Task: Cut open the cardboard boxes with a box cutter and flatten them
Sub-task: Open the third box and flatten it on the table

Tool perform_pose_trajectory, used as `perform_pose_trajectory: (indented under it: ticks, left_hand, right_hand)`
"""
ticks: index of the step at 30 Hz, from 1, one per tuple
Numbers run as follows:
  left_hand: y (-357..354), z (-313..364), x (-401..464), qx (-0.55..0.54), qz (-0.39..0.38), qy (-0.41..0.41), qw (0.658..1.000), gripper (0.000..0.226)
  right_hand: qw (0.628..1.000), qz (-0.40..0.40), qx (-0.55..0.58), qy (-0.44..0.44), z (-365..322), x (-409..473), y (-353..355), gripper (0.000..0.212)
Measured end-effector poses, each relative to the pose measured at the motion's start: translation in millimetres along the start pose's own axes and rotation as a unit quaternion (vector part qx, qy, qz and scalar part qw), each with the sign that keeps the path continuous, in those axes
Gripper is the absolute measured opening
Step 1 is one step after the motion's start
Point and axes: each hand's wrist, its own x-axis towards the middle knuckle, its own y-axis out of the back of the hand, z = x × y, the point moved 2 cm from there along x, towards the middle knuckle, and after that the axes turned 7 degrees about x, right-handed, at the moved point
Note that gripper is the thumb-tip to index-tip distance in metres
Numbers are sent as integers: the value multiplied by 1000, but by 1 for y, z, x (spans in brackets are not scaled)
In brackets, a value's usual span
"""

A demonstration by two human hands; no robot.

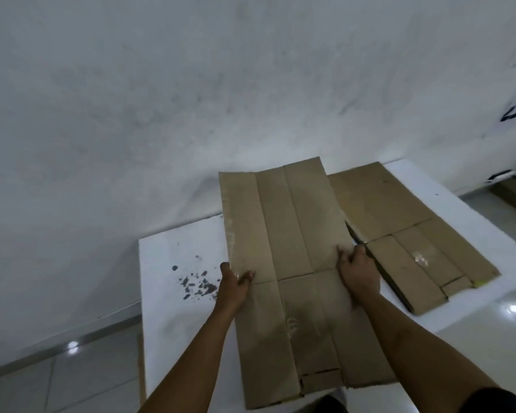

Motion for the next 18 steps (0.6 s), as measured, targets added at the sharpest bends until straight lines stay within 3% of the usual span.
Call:
perform_pose_trajectory:
  ticks: [3, 7, 13, 18]
  left_hand:
    - [-44, 39, 12, 6, -25, -21, 999, 58]
    - [-116, 93, 28, 12, -68, -15, 997, 74]
    - [-238, 157, 54, 1, -95, 26, 995, 36]
    - [-315, 191, 73, -3, -118, 81, 990, 59]
  right_hand:
    - [1000, 13, 0, 1, 27, 36, 39, 45]
    - [1000, 15, -4, 2, 71, 99, 90, 46]
    - [999, -30, -13, -6, 142, 219, 149, 43]
    - [994, -86, -66, -15, 187, 296, 174, 39]
